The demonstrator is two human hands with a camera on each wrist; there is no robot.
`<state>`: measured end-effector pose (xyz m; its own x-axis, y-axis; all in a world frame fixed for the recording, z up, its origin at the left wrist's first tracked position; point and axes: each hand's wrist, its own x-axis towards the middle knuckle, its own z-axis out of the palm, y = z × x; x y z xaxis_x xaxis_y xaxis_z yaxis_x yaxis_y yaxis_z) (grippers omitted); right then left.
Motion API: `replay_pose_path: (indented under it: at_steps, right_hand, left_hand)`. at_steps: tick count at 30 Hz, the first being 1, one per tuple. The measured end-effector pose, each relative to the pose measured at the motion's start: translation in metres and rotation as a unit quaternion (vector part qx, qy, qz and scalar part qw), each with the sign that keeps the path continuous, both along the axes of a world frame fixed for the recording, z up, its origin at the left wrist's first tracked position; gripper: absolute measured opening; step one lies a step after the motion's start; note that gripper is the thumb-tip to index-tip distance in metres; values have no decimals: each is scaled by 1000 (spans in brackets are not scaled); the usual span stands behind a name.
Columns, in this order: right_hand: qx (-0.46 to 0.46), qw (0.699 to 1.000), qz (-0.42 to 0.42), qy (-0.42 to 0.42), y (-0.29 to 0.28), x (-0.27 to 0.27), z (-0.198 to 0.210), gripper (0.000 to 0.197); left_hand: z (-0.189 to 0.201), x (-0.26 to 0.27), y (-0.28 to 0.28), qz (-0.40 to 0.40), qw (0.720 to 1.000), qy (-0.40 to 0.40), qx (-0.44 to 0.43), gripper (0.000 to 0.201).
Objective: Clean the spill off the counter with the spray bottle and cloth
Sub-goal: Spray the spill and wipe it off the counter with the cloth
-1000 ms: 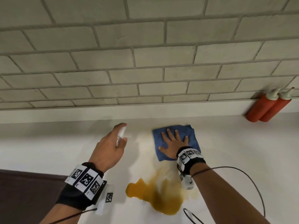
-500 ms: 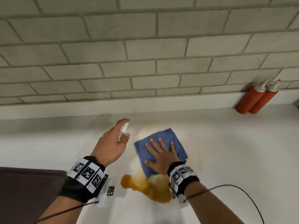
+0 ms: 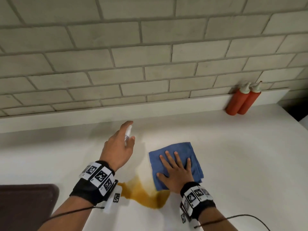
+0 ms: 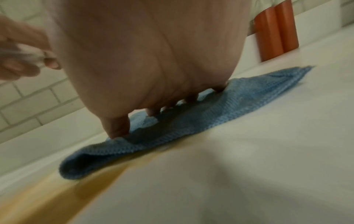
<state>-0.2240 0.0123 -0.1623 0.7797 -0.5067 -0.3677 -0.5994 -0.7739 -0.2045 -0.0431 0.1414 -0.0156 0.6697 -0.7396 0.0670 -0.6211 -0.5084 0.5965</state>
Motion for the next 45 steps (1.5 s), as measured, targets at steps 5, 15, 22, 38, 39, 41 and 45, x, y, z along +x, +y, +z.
replay_pose_path:
  at_steps: [5, 15, 22, 38, 39, 41, 45]
  right_hand:
    - [14, 1000, -17, -11, -3, -14, 4, 90]
    - [26, 998, -59, 16, -80, -36, 11, 79]
    - [39, 997, -50, 36, -123, 11, 17, 78]
    - [35, 998, 35, 26, -61, 168, 24, 71]
    - [33, 998, 47, 21, -46, 172, 24, 71]
    - [29, 997, 69, 13, -17, 172, 22, 70]
    - [13, 994, 108, 10, 31, 140, 10, 69]
  left_hand:
    - [2, -3, -47, -37, 997, -65, -10, 41]
    - [4, 7, -92, -12, 997, -62, 41, 34]
    - [11, 26, -73, 26, 997, -58, 41, 47]
    - [11, 72, 9, 54, 998, -21, 34, 43]
    - [13, 76, 12, 53, 998, -23, 36, 43]
    - [15, 81, 17, 45, 998, -28, 38, 43]
    - [15, 85, 21, 24, 999, -18, 25, 41]
